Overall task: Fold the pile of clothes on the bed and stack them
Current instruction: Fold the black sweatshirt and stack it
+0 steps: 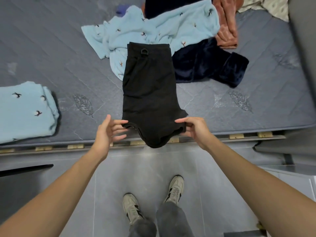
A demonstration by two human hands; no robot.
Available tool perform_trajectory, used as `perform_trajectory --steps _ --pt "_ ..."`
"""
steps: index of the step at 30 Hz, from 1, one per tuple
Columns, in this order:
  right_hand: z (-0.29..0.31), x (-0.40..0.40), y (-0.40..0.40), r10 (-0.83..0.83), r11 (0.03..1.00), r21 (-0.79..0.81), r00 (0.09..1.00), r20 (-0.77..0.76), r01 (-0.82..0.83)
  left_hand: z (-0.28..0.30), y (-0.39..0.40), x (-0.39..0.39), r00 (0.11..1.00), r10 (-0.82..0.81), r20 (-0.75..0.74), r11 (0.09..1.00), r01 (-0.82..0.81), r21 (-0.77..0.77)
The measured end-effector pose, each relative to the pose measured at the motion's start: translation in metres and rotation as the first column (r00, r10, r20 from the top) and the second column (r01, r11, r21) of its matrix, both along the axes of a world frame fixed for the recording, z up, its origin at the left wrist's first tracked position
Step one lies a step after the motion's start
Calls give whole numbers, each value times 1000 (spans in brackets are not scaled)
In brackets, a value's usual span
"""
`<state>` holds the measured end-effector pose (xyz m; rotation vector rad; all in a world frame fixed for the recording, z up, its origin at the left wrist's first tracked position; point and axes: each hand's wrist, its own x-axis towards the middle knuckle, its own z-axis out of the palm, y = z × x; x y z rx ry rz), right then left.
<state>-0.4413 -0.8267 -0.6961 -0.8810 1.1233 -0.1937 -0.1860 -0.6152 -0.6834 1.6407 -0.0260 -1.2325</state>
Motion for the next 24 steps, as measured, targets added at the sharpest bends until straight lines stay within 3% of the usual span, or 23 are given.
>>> perform_trajectory --steps 3,8,17,20,22,24 --pt "3 25 -31 -7 999 52 1000 31 5 7 -31 16 1000 -18 -25 999 17 -31" --pt "-2 76 -85 -167 970 194 981 101 145 0 -83 51 999 27 -37 996 -30 -88" --pt "-18 155 -194 -414 910 125 889 195 396 -4 -202 145 991 128 37 961 -115 -250" --pt "-27 176 -215 -300 943 -104 942 148 316 -8 -235 166 980 144 139 956 -101 -277" --pt "-40 179 -208 -207 906 -381 978 -23 183 -18 -240 164 935 131 331 977 -64 -205" --pt "-59 174 -191 -213 820 -571 943 -256 30 -37 -227 147 859 70 506 995 -28 -91"
